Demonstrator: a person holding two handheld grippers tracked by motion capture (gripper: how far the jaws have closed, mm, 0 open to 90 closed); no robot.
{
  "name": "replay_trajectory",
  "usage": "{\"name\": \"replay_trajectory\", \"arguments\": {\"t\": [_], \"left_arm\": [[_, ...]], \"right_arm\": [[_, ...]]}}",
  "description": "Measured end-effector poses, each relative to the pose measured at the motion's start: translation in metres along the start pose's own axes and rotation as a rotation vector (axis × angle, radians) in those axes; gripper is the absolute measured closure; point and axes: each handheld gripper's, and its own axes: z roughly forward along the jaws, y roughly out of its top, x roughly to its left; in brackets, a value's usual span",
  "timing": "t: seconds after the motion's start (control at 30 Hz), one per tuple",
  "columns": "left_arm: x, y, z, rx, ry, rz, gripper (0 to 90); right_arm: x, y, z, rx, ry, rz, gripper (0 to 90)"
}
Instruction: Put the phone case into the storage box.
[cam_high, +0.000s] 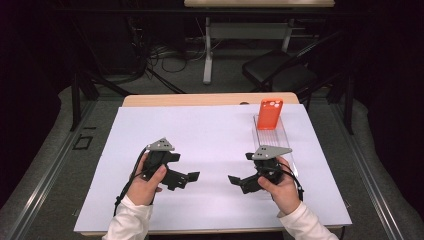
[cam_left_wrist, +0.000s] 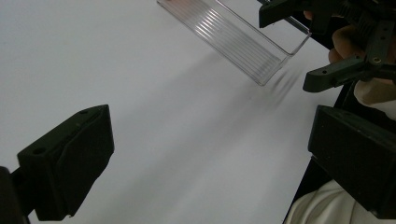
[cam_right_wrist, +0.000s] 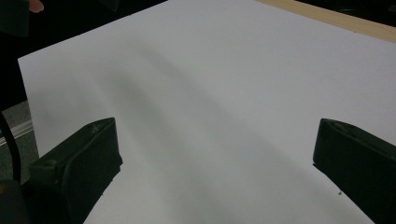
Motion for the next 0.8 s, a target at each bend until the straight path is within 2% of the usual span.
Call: {"name": "replay_trajectory", "arguments": {"t": [0.57, 0.8], "left_arm": [[0.0008, -0.0007, -0.0014, -0.009, 0.003, -0.002, 0.6], [0.001, -0.0011, -0.0006, -0.004, 0.005, -0.005, 0.6]], "right_arm": [[0.0076, -0.0054, 0.0075, 0.026, 0.023, -0.031, 0.9], [0.0084, -0.0076, 0.01, 0.019, 0.031, -0.039, 1.1]]}}
